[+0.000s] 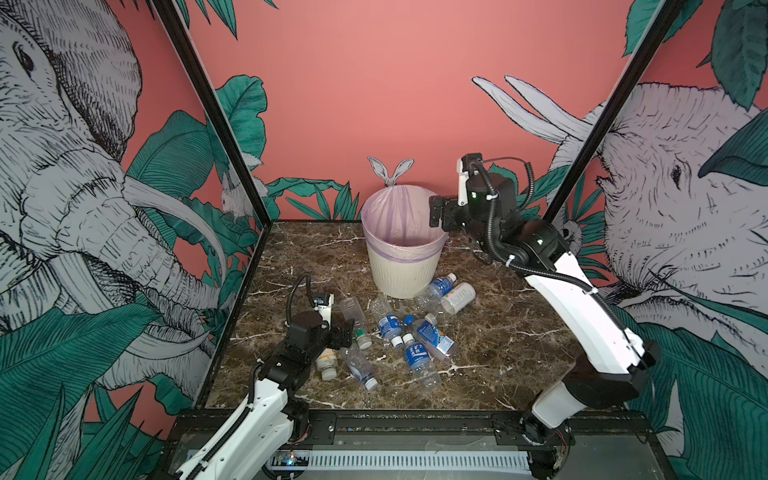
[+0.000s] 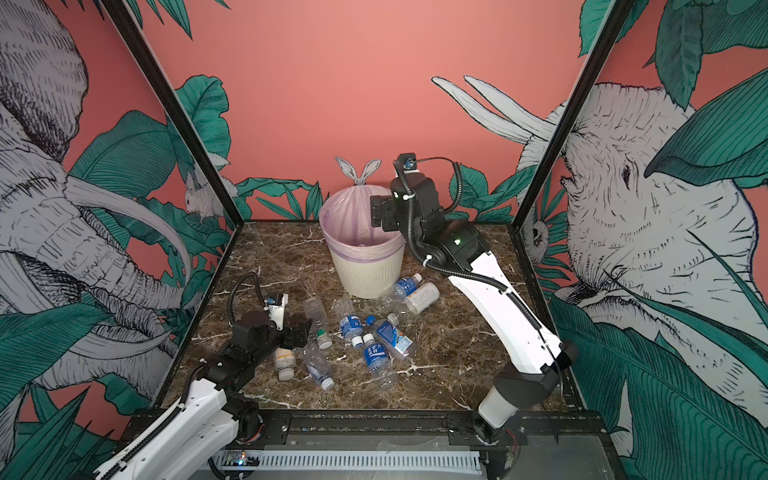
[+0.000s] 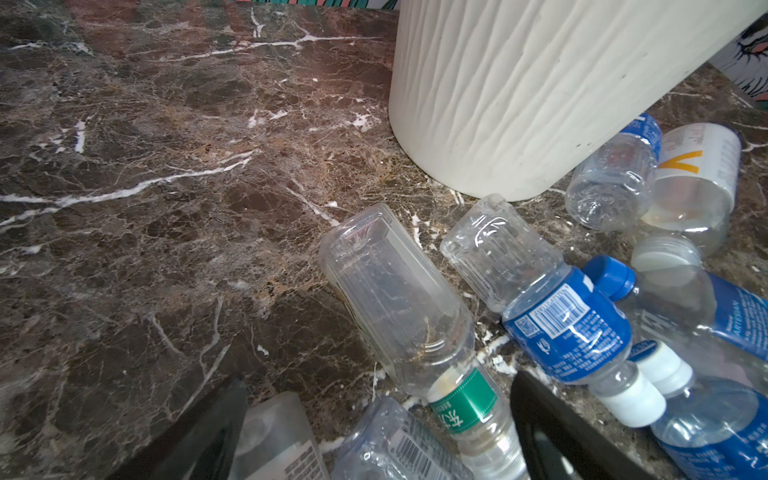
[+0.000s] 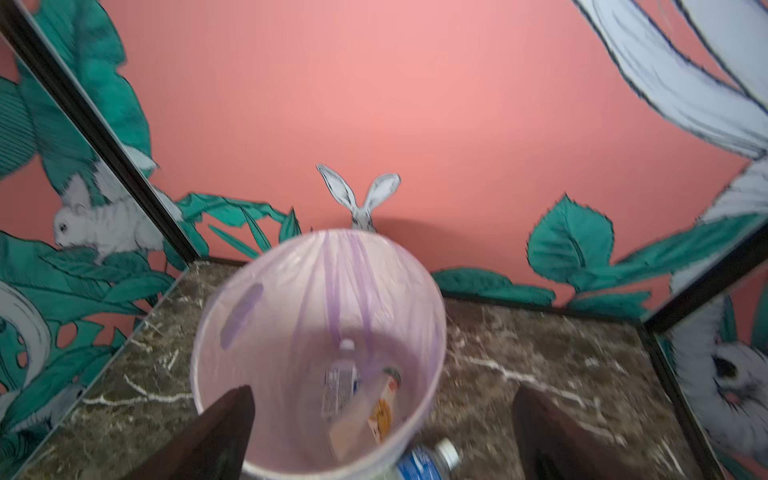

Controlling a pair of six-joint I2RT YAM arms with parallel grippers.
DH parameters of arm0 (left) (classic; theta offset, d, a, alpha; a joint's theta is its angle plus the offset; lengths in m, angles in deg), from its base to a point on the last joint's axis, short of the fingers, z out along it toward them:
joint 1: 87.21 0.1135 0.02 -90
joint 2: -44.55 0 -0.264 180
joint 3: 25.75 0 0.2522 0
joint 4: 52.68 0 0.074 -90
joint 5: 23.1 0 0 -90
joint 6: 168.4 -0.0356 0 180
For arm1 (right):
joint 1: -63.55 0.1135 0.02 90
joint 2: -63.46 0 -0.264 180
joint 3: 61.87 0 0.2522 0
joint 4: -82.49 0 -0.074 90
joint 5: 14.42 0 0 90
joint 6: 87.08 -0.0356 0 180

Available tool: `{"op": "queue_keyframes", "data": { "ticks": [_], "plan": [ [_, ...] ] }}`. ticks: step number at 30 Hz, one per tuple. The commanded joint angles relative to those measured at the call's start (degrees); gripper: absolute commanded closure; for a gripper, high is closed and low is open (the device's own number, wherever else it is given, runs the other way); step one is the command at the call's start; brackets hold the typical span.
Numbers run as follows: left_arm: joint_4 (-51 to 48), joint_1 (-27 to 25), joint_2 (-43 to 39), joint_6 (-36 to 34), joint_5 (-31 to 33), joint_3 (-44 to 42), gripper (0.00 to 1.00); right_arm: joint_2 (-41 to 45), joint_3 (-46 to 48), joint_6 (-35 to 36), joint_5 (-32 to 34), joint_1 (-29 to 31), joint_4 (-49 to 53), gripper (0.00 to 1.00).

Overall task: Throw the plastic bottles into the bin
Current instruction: 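Release the green-labelled bottle into the bin and draw the right gripper back, then lower the right gripper onto the white-labelled bottle beside the bin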

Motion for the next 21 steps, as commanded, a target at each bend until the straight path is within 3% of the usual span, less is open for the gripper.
{"op": "queue_keyframes", "data": {
  "ticks": [1,10,21],
  "plan": [
    [-1.0,-0.3,1.0,1.9,2.1,3.0,0.01,4.7,9.0,-4.8,2.6,-0.2,-0.9,0.01],
    [-2.0,-0.7,6.2,2.9,0.6,8.8,0.00,14.1,26.5,-15.1,2.5,-2.3,1.7,0.01],
    [-7.0,-2.8,13.5,3.0,2.5,16.2,0.01,15.5,43.4,-25.5,-7.0,-6.6,-1.0,0.01]
  ]
}}
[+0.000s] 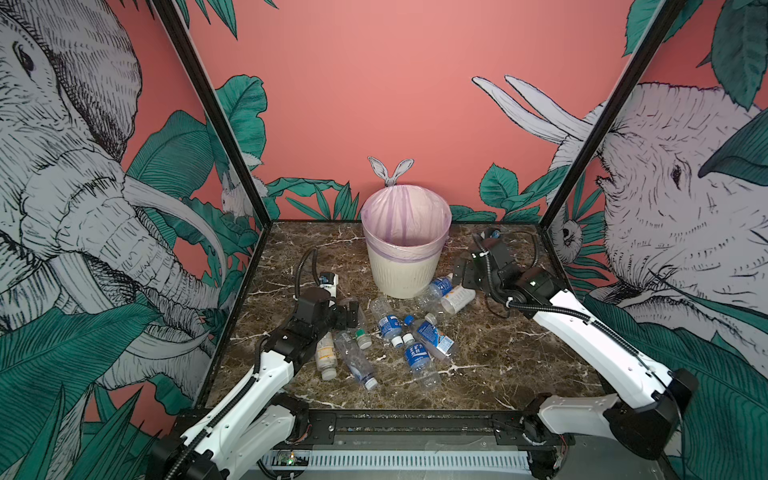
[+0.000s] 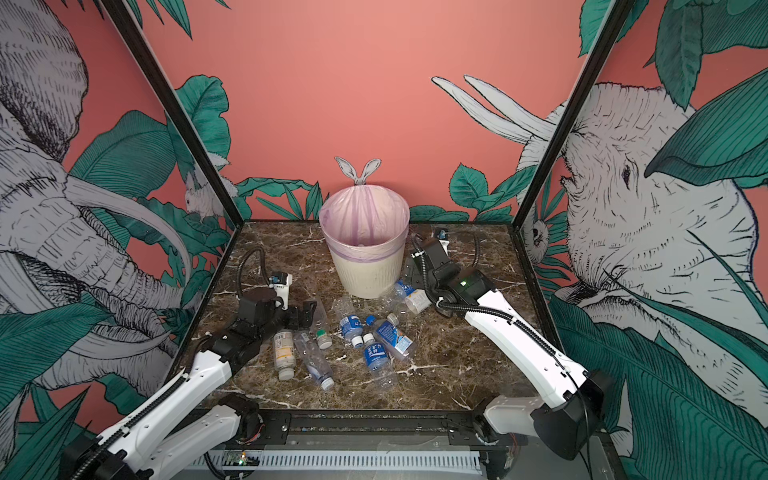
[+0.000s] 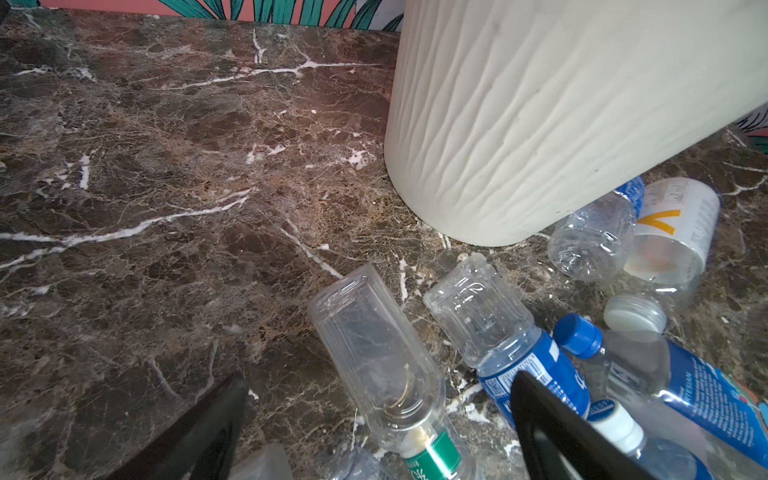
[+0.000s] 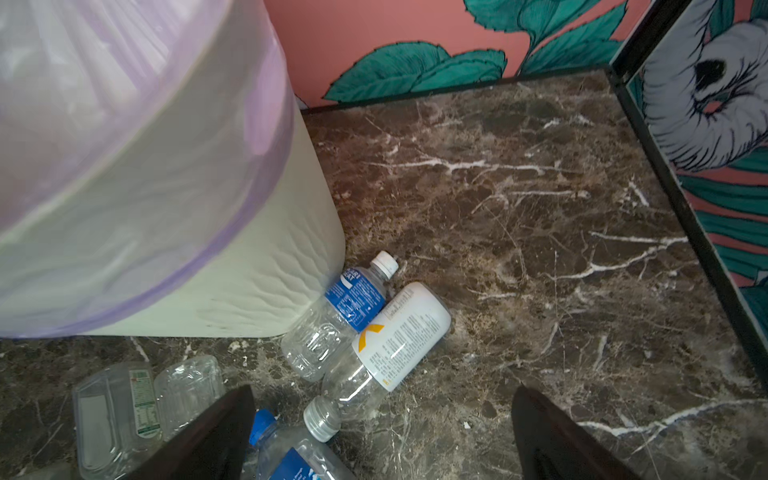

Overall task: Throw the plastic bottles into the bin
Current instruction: 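Lower the right gripper onto the white-labelled bottle beside the bin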

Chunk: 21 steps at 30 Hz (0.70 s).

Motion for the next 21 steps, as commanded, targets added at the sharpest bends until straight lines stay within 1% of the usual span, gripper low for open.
{"op": "queue_keyframes", "data": {
  "ticks": [1,6,12,16,21],
  "plan": [
    [-3.2,-1.0,1.5,-0.4,0.6,2.6,0.00,0.0,2.8,-5.5,-3.3,-1.1,-1.6,0.01],
    [0.5,-2.1,3.1,-3.2,-6.5,1.9,0.01,-1.0,7.7,-9.0,-8.2,-3.8,-4.7,0.01],
    [3.8,-3.9,4.1,-5.4,-12.0,1.3,0.02,-3.1,12.2,-12.4,-12.3,-5.7,-8.7,0.01],
    [6.4,-4.0,4.1,-5.6,-14.5,-0.5,0.02,-5.0,14.6,-14.4,-15.7,-6.9,-11.6,0.01],
    [8.9,-4.3,4.8,-6.1,-15.5,-3.1,0.03,-7.5,15.6,-15.7,-17.4,-7.8,-13.8,0.01]
  ]
}}
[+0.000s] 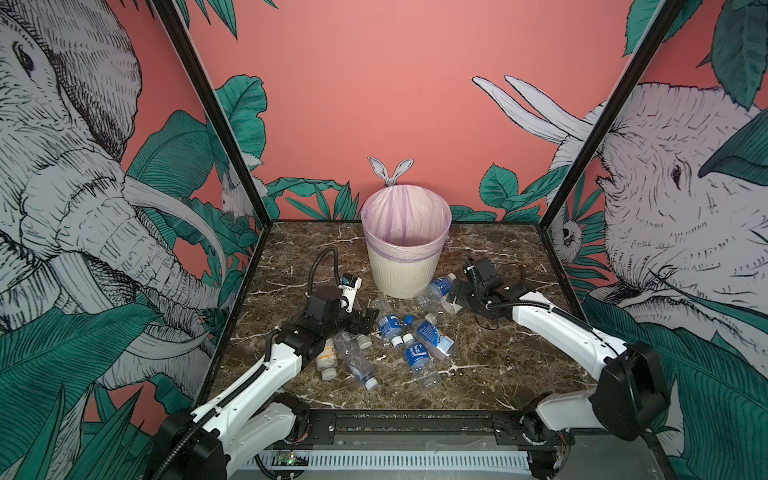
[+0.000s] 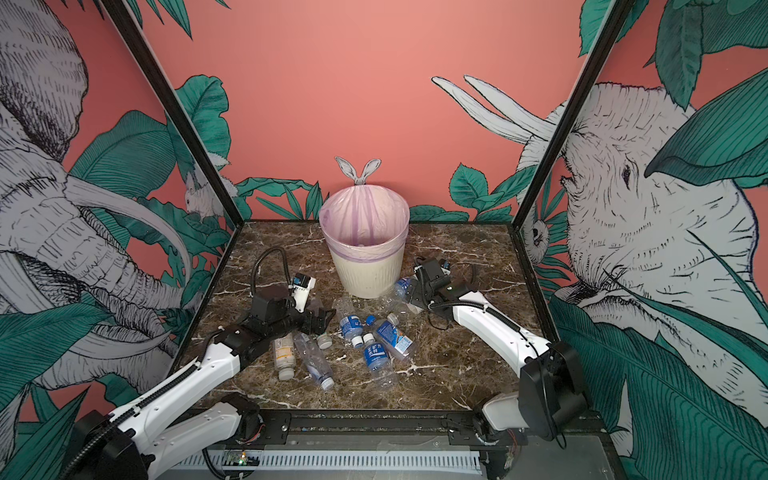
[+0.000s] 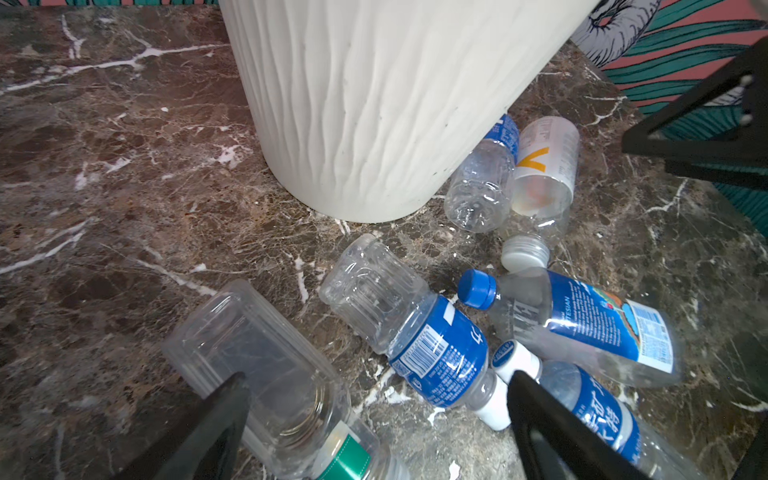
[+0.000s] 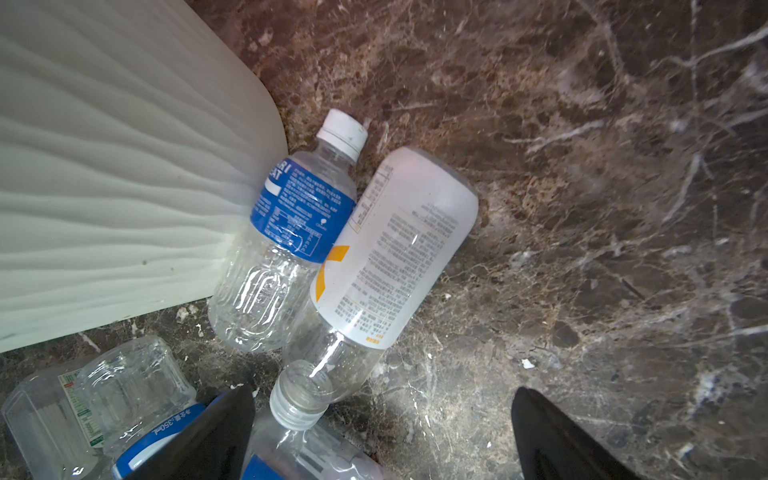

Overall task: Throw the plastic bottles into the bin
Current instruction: 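Lower the right gripper onto the white-labelled bottle beside the bin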

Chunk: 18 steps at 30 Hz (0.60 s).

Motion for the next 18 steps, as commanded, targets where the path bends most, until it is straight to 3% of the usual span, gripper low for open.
{"op": "queue_keyframes", "data": {
  "ticks": [1,18],
  "plan": [
    [3.1,-0.5,0.3,-1.5,-2.1,-2.5,0.02,-1.3,0.1,-3.1,-2.0,-0.6,-3.4,0.01],
    [10.1,-1.2,0.7,-2.1,-1.8,-9.5,0.03,-9.0,-0.1,-5.7,-6.3,-3.1,-8.0,0.01]
  ]
}}
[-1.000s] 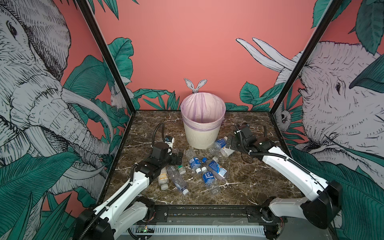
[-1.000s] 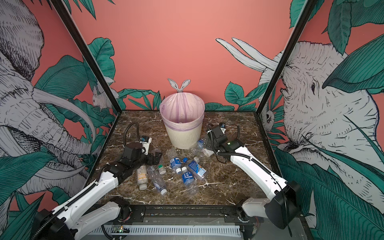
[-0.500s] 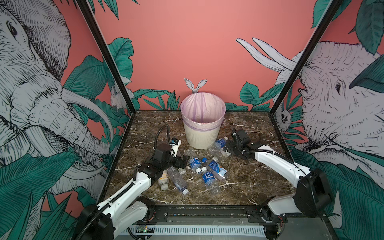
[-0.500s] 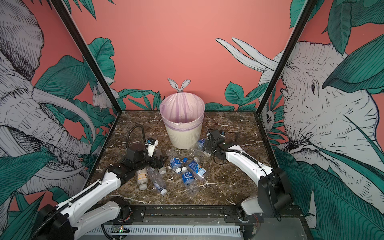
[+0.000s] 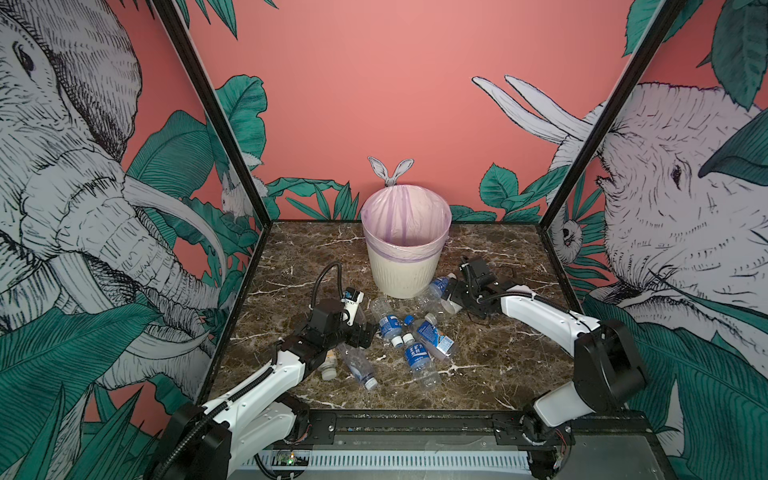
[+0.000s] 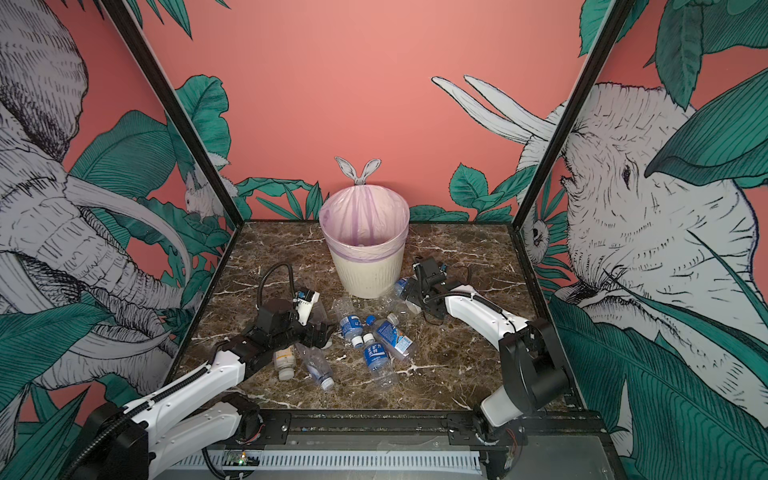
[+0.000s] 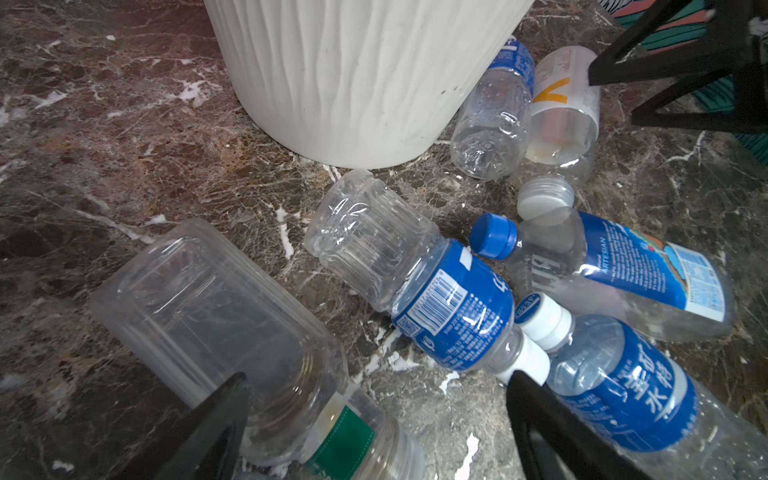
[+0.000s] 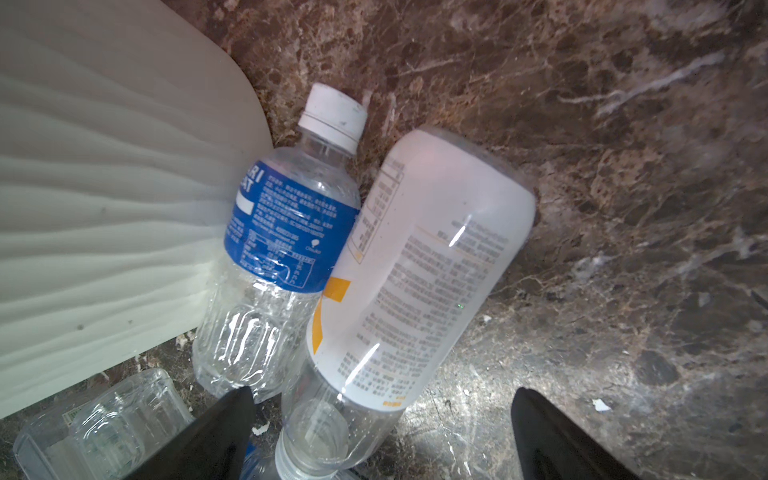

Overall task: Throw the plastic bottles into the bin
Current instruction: 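Lower the right gripper onto the white-labelled bottle beside the bin, then close the right gripper around the white-labelled bottle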

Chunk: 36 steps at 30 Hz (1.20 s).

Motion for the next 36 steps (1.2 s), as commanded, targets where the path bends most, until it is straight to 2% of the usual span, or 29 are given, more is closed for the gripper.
{"op": "queue_keyframes", "data": {
  "ticks": [1,14,23,28,36],
  "plan": [
    [2.6,-0.3,0.1,-1.0,-0.6,-0.9,0.03,-1.4,-0.2,-2.5,-0.7,-0.5,-1.6,0.01],
    [2.9,-0.5,0.2,-1.0,-0.2,-1.1,0.03,-6.5,-0.3,-3.4,-0.7,-1.5,-2.1,0.02],
    [2.8,-0.6,0.4,-1.1,0.0,-0.9,0.03,-7.8,1.4,-3.3,-1.3,-3.8,-3.7,0.08],
    [2.8,-0.6,0.5,-1.0,0.2,-0.9,0.03,-8.7,2.0,-2.9,-2.3,-4.2,-5.1,0.15],
    [2.6,-0.6,0.6,-1.0,0.2,-0.9,0.03,-10.4,2.6,-2.3,-2.6,-4.2,-6.1,0.16]
  ]
}}
